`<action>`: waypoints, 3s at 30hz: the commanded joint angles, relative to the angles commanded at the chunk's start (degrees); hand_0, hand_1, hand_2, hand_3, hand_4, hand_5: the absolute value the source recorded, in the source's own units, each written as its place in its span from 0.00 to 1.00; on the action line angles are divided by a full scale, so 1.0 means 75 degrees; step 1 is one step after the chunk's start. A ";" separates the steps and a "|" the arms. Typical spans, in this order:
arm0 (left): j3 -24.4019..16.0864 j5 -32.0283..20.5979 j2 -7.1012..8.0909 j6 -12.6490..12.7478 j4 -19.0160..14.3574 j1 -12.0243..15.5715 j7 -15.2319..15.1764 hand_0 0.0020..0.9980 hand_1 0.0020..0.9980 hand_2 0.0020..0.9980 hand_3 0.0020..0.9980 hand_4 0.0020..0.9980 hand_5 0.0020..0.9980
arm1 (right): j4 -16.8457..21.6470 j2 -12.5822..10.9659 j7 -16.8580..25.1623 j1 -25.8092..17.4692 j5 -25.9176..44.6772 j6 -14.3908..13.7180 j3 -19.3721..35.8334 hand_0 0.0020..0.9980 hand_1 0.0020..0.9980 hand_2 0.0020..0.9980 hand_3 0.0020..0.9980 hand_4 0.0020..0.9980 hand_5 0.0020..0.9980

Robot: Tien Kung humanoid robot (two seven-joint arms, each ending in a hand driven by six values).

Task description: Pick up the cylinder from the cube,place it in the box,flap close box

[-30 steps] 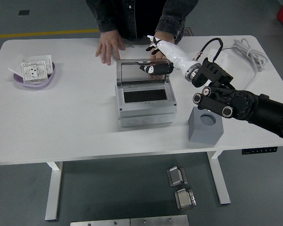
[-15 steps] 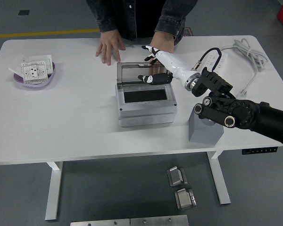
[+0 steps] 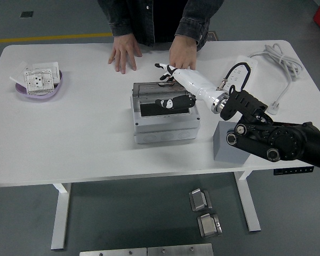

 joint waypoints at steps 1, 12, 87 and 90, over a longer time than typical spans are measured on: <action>0.0006 -0.0010 -0.0001 0.0001 0.0000 0.0004 -0.0003 0.65 0.65 0.62 0.64 0.57 0.57 | 0.0064 -0.0037 -0.0009 -0.0039 -0.0042 -0.0001 0.0010 0.83 0.70 0.78 0.99 0.80 0.42; 0.0023 -0.0058 -0.0028 0.0005 0.0007 0.0030 -0.0014 0.65 0.65 0.62 0.64 0.57 0.57 | 0.0602 -0.0285 -0.0188 -0.0517 -0.0481 -0.0003 0.0292 0.81 0.69 0.78 0.98 0.81 0.44; 0.0551 -0.0706 0.0290 0.0014 -0.0004 -0.0099 -0.0171 0.65 0.65 0.62 0.64 0.59 0.54 | 0.2911 -0.0586 0.2073 -0.7968 0.1535 -0.0920 1.1014 0.75 0.66 0.72 0.81 0.78 0.57; 0.0598 -0.0782 0.0293 0.0015 -0.0003 -0.0100 -0.0195 0.65 0.65 0.62 0.64 0.59 0.54 | 0.2902 -0.0575 0.2081 -0.7971 0.1540 -0.0916 1.1005 0.75 0.66 0.71 0.81 0.77 0.57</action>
